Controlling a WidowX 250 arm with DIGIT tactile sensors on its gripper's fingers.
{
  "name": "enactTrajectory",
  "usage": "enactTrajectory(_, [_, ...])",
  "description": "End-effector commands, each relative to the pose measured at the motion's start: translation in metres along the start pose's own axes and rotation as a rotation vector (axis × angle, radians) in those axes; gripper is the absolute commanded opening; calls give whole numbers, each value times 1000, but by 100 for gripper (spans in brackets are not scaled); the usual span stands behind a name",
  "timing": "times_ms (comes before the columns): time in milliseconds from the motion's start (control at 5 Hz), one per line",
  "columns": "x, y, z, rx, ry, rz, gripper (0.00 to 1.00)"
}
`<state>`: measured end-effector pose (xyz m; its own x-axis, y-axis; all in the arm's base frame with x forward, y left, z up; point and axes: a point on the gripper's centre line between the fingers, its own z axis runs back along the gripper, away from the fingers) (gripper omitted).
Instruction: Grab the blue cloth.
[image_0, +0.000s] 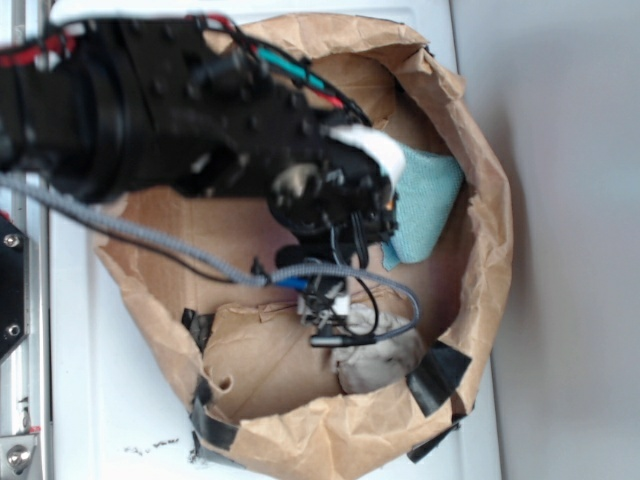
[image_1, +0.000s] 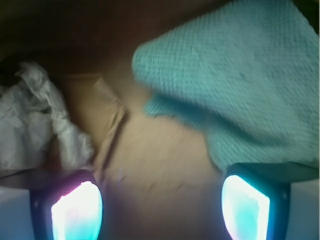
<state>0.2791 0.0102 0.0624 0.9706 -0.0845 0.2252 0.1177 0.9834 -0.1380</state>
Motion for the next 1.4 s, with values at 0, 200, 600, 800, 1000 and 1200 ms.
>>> enactTrajectory(0, [28,22,39,8,-104,14,100])
enactTrajectory(200, [41,26,25,58,-94,38,100])
enactTrajectory(600, [56,25,-6,158,-101,22,100])
enactTrajectory(800, [52,26,-16,173,-97,22,0])
enactTrajectory(1000, [45,24,-20,176,-95,7,0])
enactTrajectory(1200, [40,20,-19,164,-103,-5,0])
